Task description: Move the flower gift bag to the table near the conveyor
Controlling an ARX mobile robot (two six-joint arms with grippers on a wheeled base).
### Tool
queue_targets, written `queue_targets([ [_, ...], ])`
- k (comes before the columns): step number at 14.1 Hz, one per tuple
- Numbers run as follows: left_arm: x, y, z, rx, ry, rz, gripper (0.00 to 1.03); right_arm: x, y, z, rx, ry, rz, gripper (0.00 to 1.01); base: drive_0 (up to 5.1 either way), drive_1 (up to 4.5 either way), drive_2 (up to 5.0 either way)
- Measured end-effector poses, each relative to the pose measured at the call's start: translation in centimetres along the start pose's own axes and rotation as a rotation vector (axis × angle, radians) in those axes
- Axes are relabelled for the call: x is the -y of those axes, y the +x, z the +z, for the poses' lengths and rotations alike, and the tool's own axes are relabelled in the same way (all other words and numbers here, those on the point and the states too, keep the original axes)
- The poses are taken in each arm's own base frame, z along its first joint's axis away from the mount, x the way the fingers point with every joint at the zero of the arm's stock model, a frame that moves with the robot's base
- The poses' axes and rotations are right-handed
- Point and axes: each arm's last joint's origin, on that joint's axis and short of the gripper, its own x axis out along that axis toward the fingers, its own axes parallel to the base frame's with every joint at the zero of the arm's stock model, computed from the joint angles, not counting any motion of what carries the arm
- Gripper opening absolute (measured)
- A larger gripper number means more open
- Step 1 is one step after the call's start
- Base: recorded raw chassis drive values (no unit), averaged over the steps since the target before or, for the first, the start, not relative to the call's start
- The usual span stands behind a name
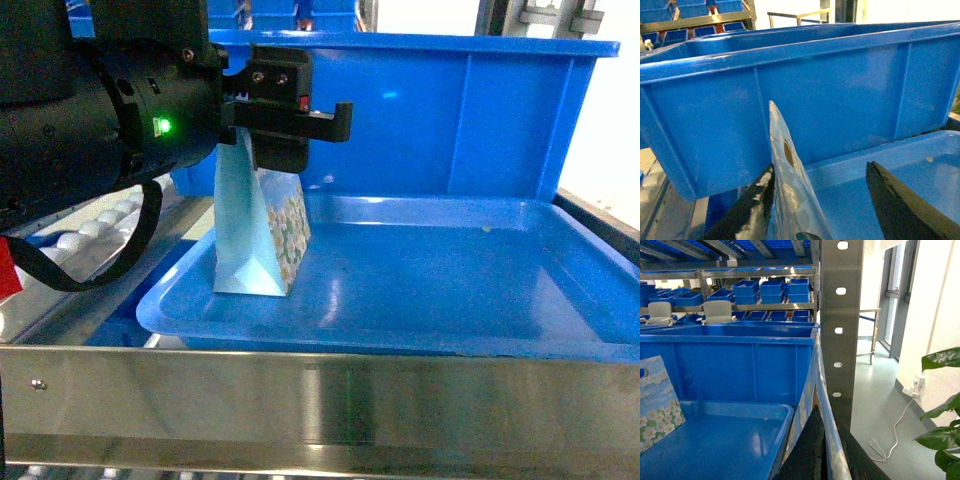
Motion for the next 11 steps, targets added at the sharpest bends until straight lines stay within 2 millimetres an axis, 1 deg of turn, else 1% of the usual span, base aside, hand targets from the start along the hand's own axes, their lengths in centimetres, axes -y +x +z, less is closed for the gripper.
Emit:
queue_targets([
  [1,0.0,0.0,-0.1,-0.011,-0.002,0.002,0.43,0.0,0.0,0.0,0.000,0.000,0.000,0.02,0.0,0.00,0.0],
  [3,0.0,0.1,0.1,0.003,0.000,0.015,0.15,0.0,0.0,0.0,0.000,0.000,0.000,0.02,0.0,0.00,0.0],
  [4,0.1,0.1,0.1,0.000,0.001,0.013,0.05,0.0,0.0,0.0,0.000,0.000,0.000,0.02,0.0,0.00,0.0],
  [5,0.2,0.1,0.1,0.003,0.003,0.013,0.02,0.0,0.0,0.0,0.000,0.000,0.000,0.02,0.0,0.00,0.0],
  [9,0.1,-0.2,0.4,0.059,0.036,0.049,0.02,0.0,0.0,0.0,0.000,0.000,0.000,0.02,0.0,0.00,0.0],
  [11,-1.2,-0.7,0.4,0.075,0.072,0.082,0.02,0.0,0.0,0.0,0.000,0.000,0.000,0.02,0.0,0.00,0.0],
])
